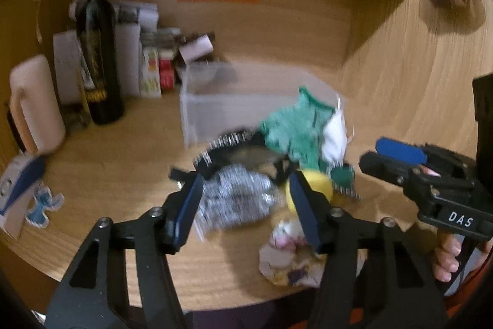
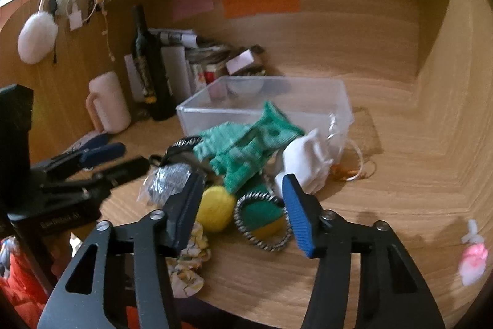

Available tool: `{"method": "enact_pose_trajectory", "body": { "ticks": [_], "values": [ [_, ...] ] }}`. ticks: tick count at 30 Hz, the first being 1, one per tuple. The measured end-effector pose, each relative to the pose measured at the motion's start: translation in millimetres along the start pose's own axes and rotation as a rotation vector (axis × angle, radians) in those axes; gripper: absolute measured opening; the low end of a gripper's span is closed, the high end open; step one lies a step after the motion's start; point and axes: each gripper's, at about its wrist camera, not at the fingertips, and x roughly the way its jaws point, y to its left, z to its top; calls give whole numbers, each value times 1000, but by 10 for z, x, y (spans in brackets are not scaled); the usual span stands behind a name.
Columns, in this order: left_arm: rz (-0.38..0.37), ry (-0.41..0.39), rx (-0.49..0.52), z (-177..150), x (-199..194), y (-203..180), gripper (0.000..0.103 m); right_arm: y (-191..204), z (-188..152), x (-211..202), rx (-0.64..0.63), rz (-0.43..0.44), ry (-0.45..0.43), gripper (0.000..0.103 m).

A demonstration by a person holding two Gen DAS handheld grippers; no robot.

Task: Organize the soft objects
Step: 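Grasp the floral scrunchie with the left tool while the right tool grasps the beaded bracelet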

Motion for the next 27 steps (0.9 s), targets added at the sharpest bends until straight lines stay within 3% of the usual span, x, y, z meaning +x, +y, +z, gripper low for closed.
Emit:
{"method": "enact_pose_trajectory", "body": {
  "ticks": [16,22,24,27],
  "values": [
    [-88,178,49,-345,312,-228,54,-216,-287,304,11,-60,160,48],
    [-46,159,41,-404,317,-232,32,-278,-354,381,36,-29,182,46],
    [-36,155,39,-428,300,-227,23,-278,-351,393,39,-19,184,33],
    [-31,149,39,-463,274,-213,15,-266,-362,409,36,-17,180,30]
  ]
}}
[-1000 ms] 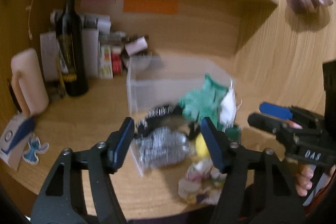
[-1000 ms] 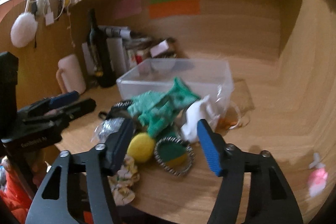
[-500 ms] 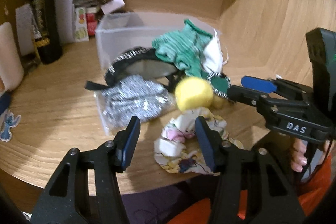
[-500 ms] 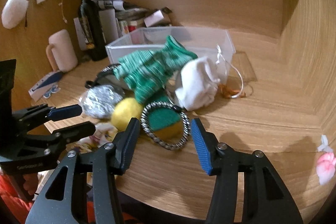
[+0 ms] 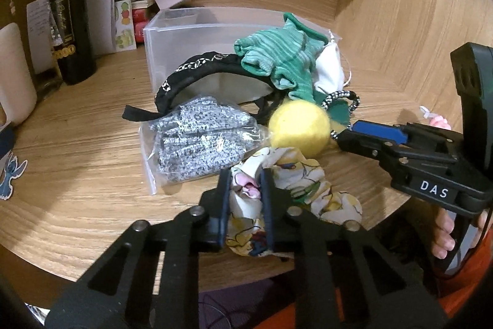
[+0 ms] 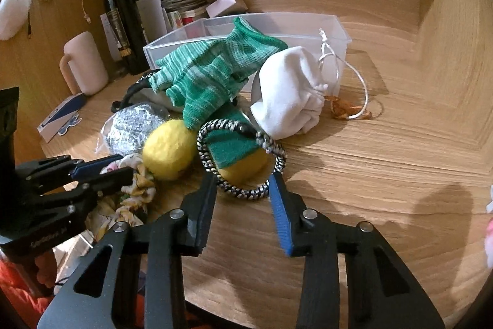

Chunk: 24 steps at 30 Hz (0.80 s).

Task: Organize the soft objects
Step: 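Grasp the floral scrunchie with the left tool while the right tool grasps the beaded bracelet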

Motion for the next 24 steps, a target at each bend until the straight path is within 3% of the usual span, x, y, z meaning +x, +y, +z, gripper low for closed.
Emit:
{"method": "enact_pose_trajectory", "body": {
  "ticks": [5,6,16,19,21,24],
  "values": [
    [18,-31,5,17,-55,28,10,6,-10,-16,3,-8,-20,17],
    [18,-39,2,24,-76,37,10,3,-3,-22,6,-13,-22,4],
    [30,-170,-39,336,-326,200,10,-158,58,-145,28,-73,-61,5],
    [35,-212,-57,468,-360,268,10,-169,105,-140,16,-96,-49,15],
    [38,-236,-66,530,-389,301,10,-186,125,-77,10,-91,-23,33],
    [46,-273,-72,607,-437,341,10,-204,147,26,13,-51,11,34]
  ]
}}
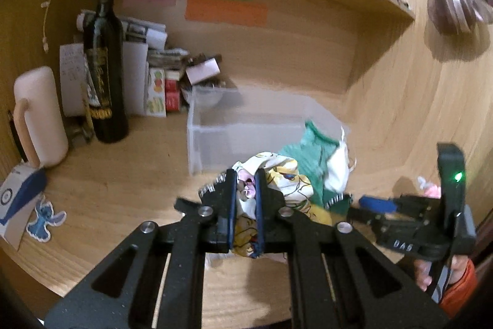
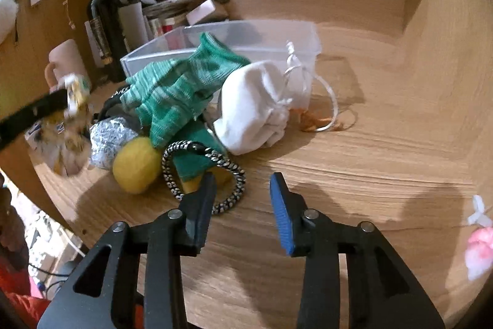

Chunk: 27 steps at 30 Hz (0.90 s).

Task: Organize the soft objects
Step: 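Grasp the floral scrunchie with the left tool while the right tool grasps the beaded bracelet, then carry both items over the clear bin and open both tools to drop them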

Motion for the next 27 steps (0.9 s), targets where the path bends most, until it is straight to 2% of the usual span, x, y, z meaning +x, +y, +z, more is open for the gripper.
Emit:
{"method": "enact_pose_trajectory", "body": {
  "ticks": [5,7,8,9,12,18,27],
  "values": [
    [4,-35,-10,106,-13,35,10,-14,45,153,-12,-15,36,33],
    [8,-42,-9,137,-6,42,10,-35,57,180,-4,-32,32,28],
    [8,-45,-9,157,3,46,10,-46,67,190,-5,-37,32,15],
    [12,-48,-6,183,15,50,10,-52,75,200,-2,-37,33,9],
    [12,-64,-7,274,40,62,10,-95,83,177,22,-32,13,8],
    [3,-90,-27,489,140,120,10,-113,239,-152,7,-50,-92,8],
    [22,-128,-47,858,352,242,10,-90,797,-406,-60,-86,-230,8]
  ]
}}
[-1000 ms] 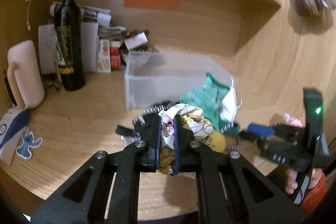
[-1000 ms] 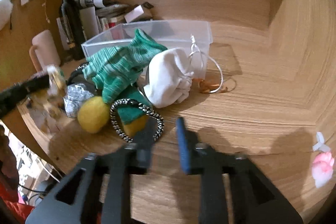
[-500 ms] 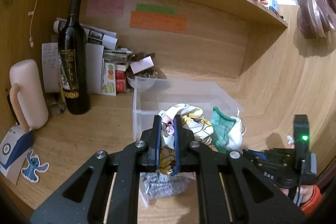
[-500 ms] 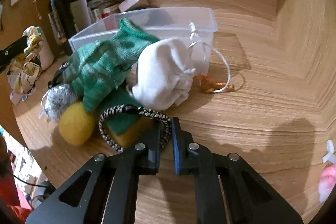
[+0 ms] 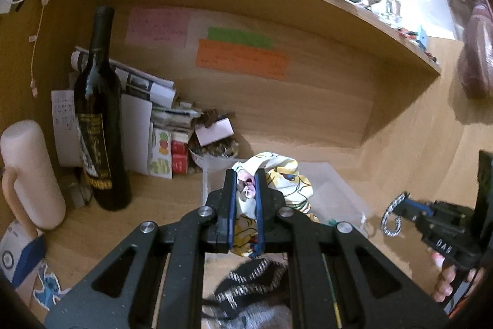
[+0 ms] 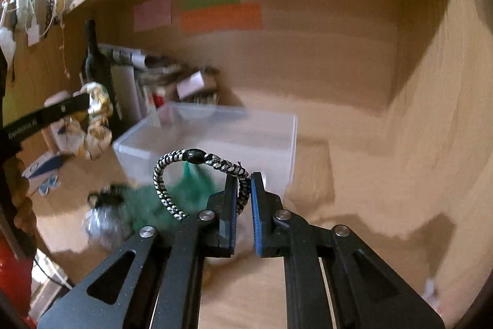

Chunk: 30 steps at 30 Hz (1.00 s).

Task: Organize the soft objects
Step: 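Carry both items over the clear bin and open both tools to drop them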

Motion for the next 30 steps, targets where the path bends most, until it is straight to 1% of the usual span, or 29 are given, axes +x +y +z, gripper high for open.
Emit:
{"method": "enact_pose_trajectory", "body": {
  "ticks": [5,8,10,12,16,20,22,26,28,30],
  "values": [
    [4,13,-4,173,225,55,10,-13,332,191,-17,-7,-37,8],
    [24,32,16,216,371,75,10,-41,461,370,-14,-7,-19,8],
    [20,66,22,229,496,88,10,-43,515,513,-20,-15,4,8],
    [16,114,22,224,644,102,10,-57,548,636,-19,-4,33,8],
    [11,216,27,171,940,115,10,-92,532,929,-13,3,99,8],
    [3,298,30,83,1163,99,10,-105,450,1128,-13,18,168,8],
    [-2,324,41,40,1229,81,10,-77,408,1207,-33,14,196,8],
    [-17,369,55,-17,1326,51,11,6,364,1272,-87,35,240,8],
    [-28,391,52,-47,1351,33,16,53,356,1290,-116,37,254,8],
    [-36,400,49,-64,1353,18,18,94,350,1288,-150,31,263,9]
  ]
}}
